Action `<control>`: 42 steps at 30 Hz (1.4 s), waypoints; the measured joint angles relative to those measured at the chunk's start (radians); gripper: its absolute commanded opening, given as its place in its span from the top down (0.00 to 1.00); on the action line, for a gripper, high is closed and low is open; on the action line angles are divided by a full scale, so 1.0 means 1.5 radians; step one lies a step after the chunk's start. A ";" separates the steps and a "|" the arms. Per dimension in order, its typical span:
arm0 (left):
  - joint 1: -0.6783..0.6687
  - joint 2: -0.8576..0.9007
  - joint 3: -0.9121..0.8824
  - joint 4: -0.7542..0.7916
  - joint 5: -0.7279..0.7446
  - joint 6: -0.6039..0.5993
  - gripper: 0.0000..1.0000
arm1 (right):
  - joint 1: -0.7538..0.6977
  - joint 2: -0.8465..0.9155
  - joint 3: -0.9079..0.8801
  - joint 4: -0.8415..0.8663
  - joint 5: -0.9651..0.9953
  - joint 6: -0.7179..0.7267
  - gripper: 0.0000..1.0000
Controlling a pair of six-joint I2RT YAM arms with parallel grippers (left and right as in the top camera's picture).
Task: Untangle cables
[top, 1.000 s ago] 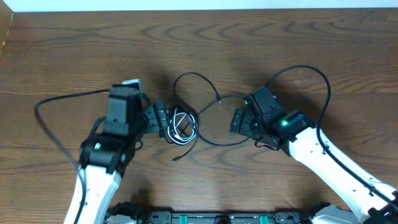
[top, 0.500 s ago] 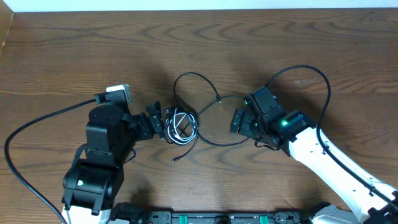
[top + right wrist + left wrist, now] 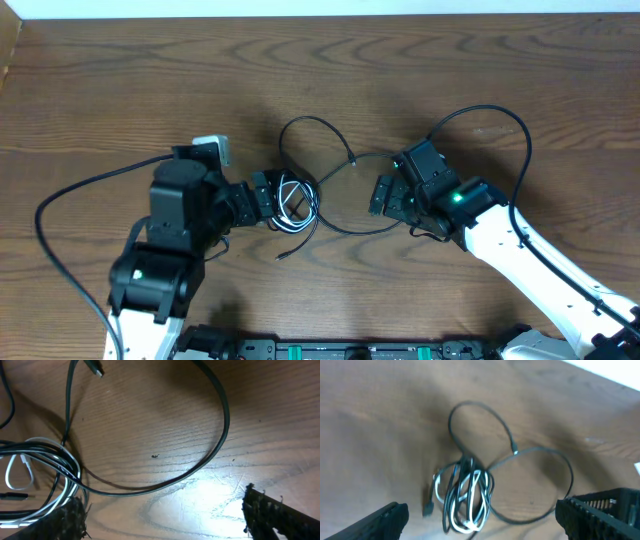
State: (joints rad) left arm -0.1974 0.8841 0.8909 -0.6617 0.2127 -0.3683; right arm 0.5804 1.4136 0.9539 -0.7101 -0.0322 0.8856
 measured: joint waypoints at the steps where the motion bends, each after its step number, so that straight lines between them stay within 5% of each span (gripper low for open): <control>1: 0.000 0.010 0.000 -0.009 0.002 -0.016 0.02 | 0.000 0.000 0.000 0.000 0.000 -0.001 0.01; 12: 0.000 0.122 0.000 -0.030 0.012 -0.101 0.07 | 0.000 0.000 0.000 0.000 0.005 -0.001 0.01; 31: -0.088 0.298 0.000 0.010 -0.106 -0.052 0.20 | 0.000 0.027 0.000 0.008 0.005 -0.001 0.01; 39: -0.089 0.355 0.000 0.032 -0.137 -0.046 0.66 | 0.000 0.052 0.000 0.008 0.004 -0.001 0.01; 42: -0.089 0.362 0.000 0.043 -0.141 -0.045 0.92 | 0.000 0.057 0.000 0.008 0.003 -0.001 0.01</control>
State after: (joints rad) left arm -0.3309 1.4273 0.8909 -0.5972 0.0010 -0.4351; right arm 0.5804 1.4990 0.9539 -0.6987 -0.0280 0.8841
